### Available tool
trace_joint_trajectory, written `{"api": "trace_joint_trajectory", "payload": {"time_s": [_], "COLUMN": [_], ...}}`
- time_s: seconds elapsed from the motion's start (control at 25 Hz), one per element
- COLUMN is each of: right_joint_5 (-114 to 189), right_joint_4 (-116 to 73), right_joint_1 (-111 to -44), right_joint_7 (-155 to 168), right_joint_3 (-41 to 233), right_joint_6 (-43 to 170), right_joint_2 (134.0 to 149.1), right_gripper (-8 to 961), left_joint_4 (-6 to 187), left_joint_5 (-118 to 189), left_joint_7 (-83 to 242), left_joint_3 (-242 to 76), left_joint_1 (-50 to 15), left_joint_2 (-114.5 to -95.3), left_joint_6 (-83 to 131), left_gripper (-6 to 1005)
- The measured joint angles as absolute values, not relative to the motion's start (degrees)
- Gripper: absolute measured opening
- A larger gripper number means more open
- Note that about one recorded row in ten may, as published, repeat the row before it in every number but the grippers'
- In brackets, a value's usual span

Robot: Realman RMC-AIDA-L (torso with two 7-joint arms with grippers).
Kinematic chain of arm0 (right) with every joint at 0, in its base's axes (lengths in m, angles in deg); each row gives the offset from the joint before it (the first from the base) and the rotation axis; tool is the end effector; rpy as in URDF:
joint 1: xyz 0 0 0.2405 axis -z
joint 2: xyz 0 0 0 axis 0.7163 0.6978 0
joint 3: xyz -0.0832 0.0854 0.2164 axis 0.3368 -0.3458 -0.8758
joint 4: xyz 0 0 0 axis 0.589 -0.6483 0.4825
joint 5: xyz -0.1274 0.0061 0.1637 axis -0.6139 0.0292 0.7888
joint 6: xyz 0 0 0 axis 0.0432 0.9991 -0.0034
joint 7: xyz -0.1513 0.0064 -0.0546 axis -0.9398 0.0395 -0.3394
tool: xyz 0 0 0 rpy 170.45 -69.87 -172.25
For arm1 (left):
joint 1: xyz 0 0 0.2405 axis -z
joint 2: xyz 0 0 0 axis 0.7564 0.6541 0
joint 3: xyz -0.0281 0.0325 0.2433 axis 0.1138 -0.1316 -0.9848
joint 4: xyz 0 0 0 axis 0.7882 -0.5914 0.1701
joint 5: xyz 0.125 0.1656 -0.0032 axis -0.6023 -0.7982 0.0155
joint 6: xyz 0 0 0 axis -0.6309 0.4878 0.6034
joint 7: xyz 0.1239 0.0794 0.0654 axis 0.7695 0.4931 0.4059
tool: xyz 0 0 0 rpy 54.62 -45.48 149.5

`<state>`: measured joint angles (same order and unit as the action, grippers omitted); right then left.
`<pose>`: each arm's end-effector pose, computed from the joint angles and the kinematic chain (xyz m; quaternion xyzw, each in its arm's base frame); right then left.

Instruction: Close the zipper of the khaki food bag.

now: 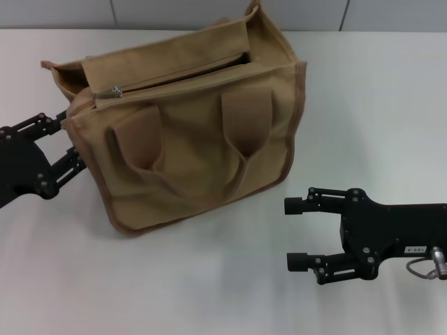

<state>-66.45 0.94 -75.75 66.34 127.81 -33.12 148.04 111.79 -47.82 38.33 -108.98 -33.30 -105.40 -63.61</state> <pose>0.2337 0.2621 -0.0402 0.9424 -0.1218 -0.3109 0.0204 -0.3151 0.2656 0.0305 -0.8669 -0.1078 -0.3396 0.3486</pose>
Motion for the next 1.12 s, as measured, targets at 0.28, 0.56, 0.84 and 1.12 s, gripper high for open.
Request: {"api": "trace_joint_trajectory", "payload": {"time_s": [0.28, 0.56, 0.84, 1.12], "right_joint_5": [-66.5, -66.5, -66.5, -63.3], "right_joint_4": [0.9, 0.9, 0.6, 0.4], "right_joint_1": [-75.8, -75.8, -75.8, -75.9], "right_joint_7": [66.4, 66.4, 66.4, 66.7], "right_joint_3": [127.8, 127.8, 127.5, 127.2], "right_joint_6": [-33.1, -33.1, -33.1, -35.8], "right_joint_2": [148.04, 148.04, 148.04, 148.09], "right_gripper": [840, 840, 839, 840], "left_joint_4": [112.4, 112.6, 111.9, 111.4], "left_joint_5": [-47.1, -47.0, -46.6, -46.3], "left_joint_7": [42.1, 46.1, 47.2, 47.0], "left_joint_3": [-103.8, -101.1, -97.8, -97.4], "left_joint_1": [-33.7, -34.3, -34.6, -34.7], "left_joint_2": [-107.17, -108.21, -108.38, -108.46], "left_joint_6": [-62.6, -65.2, -68.5, -71.6], "left_gripper": [481, 381, 95, 24]}}
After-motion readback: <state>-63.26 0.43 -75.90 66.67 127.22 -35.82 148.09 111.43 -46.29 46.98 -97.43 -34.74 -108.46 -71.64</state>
